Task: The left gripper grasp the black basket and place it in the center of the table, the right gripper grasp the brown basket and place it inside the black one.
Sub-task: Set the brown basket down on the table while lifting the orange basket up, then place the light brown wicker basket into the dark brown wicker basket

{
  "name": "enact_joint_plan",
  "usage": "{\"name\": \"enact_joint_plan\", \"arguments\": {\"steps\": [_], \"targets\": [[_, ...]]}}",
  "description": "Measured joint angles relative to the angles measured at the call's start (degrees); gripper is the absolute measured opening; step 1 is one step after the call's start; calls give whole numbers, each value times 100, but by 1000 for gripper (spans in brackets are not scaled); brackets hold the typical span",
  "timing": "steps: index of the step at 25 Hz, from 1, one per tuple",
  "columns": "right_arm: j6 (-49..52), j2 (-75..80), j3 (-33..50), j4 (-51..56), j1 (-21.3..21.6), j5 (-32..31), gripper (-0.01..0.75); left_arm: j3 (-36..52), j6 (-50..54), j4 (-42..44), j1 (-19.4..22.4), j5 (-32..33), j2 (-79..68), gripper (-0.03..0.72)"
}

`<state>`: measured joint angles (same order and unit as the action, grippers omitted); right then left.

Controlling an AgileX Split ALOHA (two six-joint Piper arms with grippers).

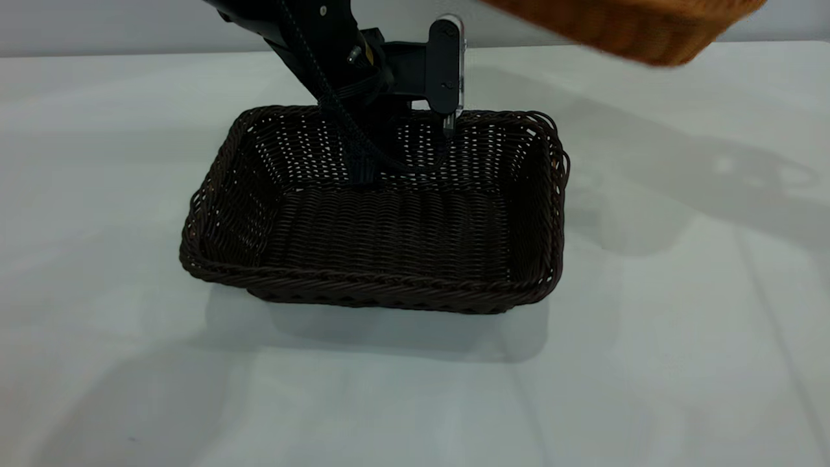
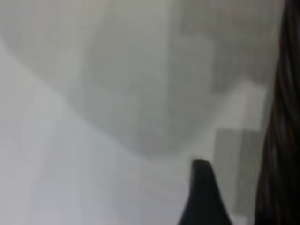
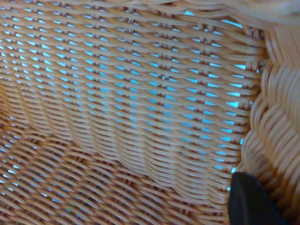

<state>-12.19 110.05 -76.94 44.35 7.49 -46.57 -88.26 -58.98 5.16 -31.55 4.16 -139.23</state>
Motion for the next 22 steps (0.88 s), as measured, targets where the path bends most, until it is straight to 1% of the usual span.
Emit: {"name": "enact_joint_plan", "arguments": {"steps": [3,6,8,11,14,18,21,22], "targets": [[20,0,-311,0,274,-35,67,6,27,-2,0,280,191,478],[94,0,-519,0,535,-113,67,6,108,-2,0,805,567,478],[116,0,-549,0,624,-150,67,6,220,-2,0,1219,892,478],[121,7,-549,-105,621,-304,67,10,435,-2,34,1807,1503,477],[121,99,-557,-150,480,-589,67,10,608,-2,218,2147,2264,477],[121,400,-562,-176,36,-967,67,17,919,-2,614,2253,3242,475],[49,641,-562,-196,-513,-1178,67,17,1333,-2,760,2142,3952,475],[32,733,-562,-196,-771,-1219,67,17,1460,-2,791,2084,4113,475]]}}
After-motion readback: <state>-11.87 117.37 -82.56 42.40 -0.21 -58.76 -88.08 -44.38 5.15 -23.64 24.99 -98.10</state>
